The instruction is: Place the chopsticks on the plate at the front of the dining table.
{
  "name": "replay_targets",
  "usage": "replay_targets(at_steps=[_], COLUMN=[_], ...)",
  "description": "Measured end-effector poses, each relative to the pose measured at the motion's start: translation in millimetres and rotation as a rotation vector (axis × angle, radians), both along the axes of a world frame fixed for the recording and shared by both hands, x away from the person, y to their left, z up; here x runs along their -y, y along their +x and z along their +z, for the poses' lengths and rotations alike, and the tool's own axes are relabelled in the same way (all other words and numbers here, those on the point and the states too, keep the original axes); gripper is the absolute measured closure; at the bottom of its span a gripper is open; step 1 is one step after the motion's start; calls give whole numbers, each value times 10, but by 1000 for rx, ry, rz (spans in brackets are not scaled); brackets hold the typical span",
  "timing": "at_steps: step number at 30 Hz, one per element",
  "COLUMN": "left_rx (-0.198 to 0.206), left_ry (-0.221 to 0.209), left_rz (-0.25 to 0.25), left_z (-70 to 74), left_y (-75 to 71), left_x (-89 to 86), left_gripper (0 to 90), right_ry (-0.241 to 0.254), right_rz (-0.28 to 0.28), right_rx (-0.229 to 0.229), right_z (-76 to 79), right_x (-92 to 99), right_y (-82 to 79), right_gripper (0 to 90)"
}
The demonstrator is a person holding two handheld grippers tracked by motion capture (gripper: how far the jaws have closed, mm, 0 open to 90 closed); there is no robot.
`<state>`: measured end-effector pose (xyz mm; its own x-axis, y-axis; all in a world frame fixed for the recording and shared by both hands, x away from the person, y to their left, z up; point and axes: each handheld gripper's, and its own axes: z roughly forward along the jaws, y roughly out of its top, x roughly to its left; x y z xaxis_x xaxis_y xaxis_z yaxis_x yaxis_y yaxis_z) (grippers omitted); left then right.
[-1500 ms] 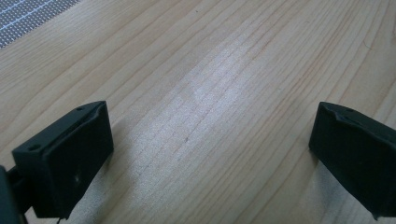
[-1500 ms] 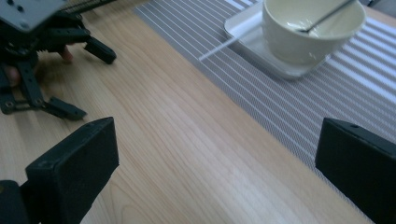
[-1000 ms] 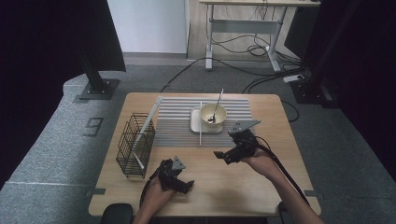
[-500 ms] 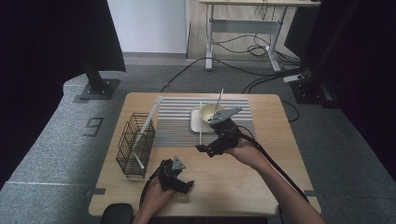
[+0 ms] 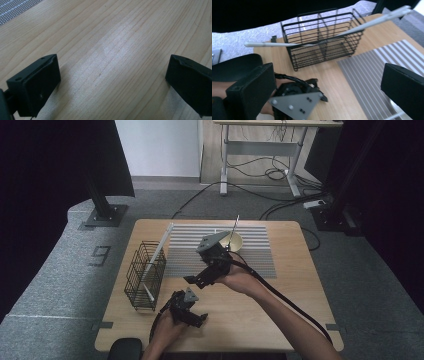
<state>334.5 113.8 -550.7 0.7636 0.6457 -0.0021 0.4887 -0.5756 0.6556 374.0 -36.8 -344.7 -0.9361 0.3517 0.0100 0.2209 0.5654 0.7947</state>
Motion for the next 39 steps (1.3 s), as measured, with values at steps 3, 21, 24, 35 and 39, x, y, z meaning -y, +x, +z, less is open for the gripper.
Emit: replay_targets(at_steps=[3,21,24,35,39], left_rx=[0,0,-1,-1,-3], left_ry=[0,-1,0,1,-1], left_rz=[0,0,1,1,4], left_z=[1,0,0,1,0], left_y=[0,0,0,0,-3], left_x=[0,0,0,0,2], left_gripper=[0,0,0,0,0], right_ry=[-3,33,16,-18,-46], right_rz=[35,155,169,204,182], right_rx=[0,-50,-52,-55,-17], right_z=[5,-57,-116,-300,-311], right_x=[-134,-732,-816,-978,-977], right_y=[-34,-166,-191,-248,-242], right_gripper=[0,0,0,0,24])
